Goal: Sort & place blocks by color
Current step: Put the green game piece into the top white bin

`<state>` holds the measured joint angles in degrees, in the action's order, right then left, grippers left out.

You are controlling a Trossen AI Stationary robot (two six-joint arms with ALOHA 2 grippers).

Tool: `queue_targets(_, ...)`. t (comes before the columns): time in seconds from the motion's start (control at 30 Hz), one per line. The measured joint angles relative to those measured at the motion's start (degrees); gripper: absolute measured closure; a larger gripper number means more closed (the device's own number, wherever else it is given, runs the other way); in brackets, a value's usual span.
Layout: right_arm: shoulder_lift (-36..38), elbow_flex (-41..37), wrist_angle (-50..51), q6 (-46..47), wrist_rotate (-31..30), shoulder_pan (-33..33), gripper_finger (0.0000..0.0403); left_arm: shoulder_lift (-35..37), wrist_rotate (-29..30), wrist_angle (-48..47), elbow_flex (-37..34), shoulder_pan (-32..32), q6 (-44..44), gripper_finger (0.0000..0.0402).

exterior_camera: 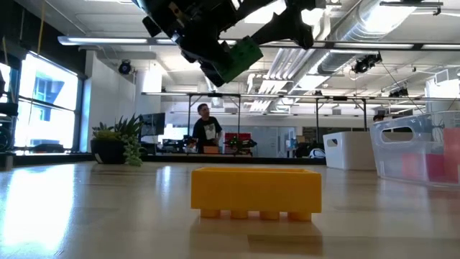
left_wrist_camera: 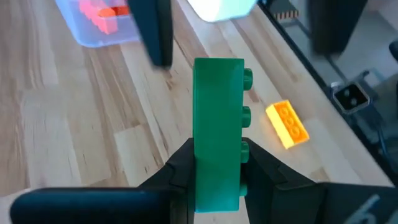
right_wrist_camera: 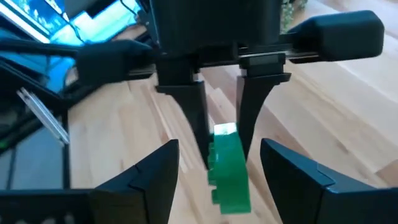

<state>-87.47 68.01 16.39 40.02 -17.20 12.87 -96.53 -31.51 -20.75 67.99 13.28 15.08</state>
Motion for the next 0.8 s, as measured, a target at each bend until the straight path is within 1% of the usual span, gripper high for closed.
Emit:
queue_targets(0.13,0.0,0.0,1.0,-3.8,1.4,-0.8,0.0189,0.0,0.0,2.9,0.0,0.0,-4.1,0.0338)
queue_targets(0.33,0.0,0.0,5.5,-5.0,4.2,-1.6,0.0189,0.0,0.1,7.9,0.0,0.6,-10.1,0.0338)
queue_targets(0.47,0.0,0.0,6.5,-7.1,3.9,-1.6,0.0200,0.0,0.2,9.9,0.0,1.2,-13.1,0.0338)
queue_targets(0.53,0.0,0.0,6.6,-7.1,3.7,-1.8,0.0221,0.0,0.0,10.9,0.0,1.4,-14.6,0.0338)
queue_targets(0.6,0.0,0.0,6.6,-7.1,4.3,-2.2,0.0252,0.0,0.0,11.2,0.0,1.4,-15.2,0.0336)
queue_targets(0.73,0.1,0.0,6.6,-7.3,6.4,-2.7,0.0328,-0.1,-0.5,11.0,0.0,1.2,-13.8,0.0305)
queue_targets(0.8,0.1,0.0,6.7,-7.4,6.7,-2.9,0.0333,-0.1,-0.1,11.0,0.0,1.1,-13.6,0.0291)
